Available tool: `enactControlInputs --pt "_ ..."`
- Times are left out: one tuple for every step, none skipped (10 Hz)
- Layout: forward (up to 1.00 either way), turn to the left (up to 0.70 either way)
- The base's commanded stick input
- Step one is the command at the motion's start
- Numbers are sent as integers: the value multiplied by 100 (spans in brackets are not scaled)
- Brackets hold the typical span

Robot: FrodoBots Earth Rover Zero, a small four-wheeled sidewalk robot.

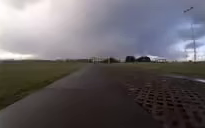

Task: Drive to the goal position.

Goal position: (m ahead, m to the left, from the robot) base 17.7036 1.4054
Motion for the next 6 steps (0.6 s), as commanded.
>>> enactControlInputs --pt "70 0" --pt "70 0" --pt "70 0" --pt "70 8" --pt "70 14" --pt "70 14"
